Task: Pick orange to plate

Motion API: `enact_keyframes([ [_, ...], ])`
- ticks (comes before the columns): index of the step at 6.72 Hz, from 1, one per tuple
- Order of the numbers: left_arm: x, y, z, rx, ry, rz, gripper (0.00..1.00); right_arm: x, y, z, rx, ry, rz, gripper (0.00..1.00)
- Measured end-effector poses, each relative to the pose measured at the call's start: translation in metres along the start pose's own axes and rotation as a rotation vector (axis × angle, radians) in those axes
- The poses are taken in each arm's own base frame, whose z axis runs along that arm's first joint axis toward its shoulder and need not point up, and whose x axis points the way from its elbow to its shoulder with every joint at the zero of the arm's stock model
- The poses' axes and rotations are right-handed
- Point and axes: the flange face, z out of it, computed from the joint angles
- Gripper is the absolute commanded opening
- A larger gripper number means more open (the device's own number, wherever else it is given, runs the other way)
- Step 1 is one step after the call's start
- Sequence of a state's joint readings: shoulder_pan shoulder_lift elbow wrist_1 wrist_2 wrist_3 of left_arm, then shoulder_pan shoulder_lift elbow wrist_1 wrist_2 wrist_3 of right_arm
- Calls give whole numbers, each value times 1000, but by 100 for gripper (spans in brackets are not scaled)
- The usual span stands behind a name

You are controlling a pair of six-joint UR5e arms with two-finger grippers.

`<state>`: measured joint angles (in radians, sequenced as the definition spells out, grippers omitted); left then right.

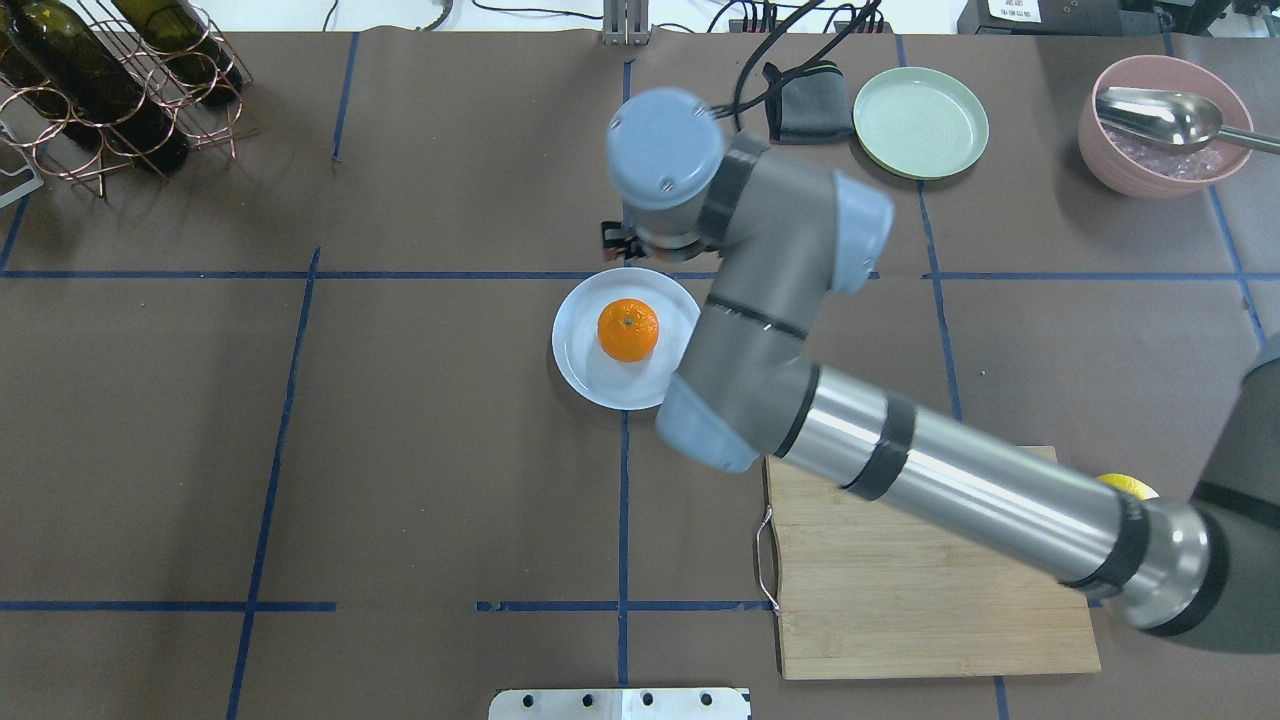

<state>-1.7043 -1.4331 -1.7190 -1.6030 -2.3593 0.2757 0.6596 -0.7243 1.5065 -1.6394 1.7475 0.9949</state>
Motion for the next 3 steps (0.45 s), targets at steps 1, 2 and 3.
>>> enact_keyframes([
  [1, 0, -1, -1, 1, 0, 1, 100, 88, -29, -18, -46, -39, -82, 100],
  [2, 1, -1, -1, 1, 0, 2, 100, 187, -48, -32, -89, -78, -171, 100],
  [3, 1, -1, -1, 2, 1, 2, 100, 287, -53, -40, -123, -112, -233, 100],
])
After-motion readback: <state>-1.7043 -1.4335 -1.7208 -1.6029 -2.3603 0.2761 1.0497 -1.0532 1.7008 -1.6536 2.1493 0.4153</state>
